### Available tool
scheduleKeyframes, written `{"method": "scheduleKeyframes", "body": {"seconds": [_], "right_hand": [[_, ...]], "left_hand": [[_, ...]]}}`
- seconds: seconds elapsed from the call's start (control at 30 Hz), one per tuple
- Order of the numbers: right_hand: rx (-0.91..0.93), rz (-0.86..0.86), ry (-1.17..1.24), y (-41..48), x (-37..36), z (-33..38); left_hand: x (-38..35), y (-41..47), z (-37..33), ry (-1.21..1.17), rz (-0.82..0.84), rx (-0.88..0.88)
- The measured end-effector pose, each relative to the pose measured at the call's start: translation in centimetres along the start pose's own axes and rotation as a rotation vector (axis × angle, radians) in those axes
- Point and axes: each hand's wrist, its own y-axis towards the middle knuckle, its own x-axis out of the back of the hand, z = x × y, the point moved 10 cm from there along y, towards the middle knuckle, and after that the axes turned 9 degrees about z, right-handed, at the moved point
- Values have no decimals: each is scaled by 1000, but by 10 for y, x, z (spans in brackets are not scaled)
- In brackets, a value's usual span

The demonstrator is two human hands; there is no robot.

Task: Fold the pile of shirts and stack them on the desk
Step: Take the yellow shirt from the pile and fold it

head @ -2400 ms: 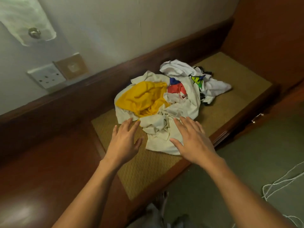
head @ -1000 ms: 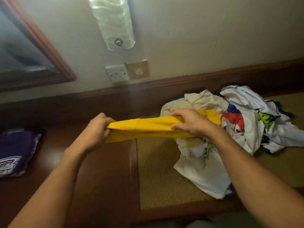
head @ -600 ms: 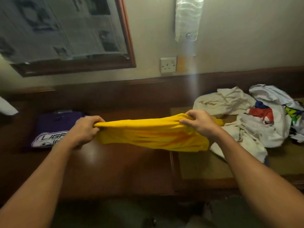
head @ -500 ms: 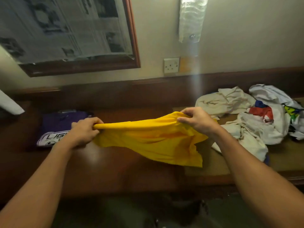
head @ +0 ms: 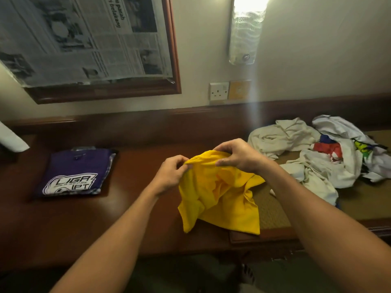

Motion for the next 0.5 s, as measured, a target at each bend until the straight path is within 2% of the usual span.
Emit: {"method": "scheduleKeyframes", "body": {"seconds": [0.13,0.27,0.33,0.43,0.5], "right_hand": [[-161,-1,-346,8,3,-56],[-275,-216,-426,14,20,-99],[-301,-311,-203,15,27,-114],[-325,-364,313,16,19,-126],[-288,-298,395,18,18,-119]], "left_hand": [[27,-1,-16,-67,-10,-72],[48,-5,-40,-121,-37,-71],[51,-5,-46,-54,-35,-61],[48,-2,-50,147,2,-25],[48,-1,-55,336,2,-48]]}}
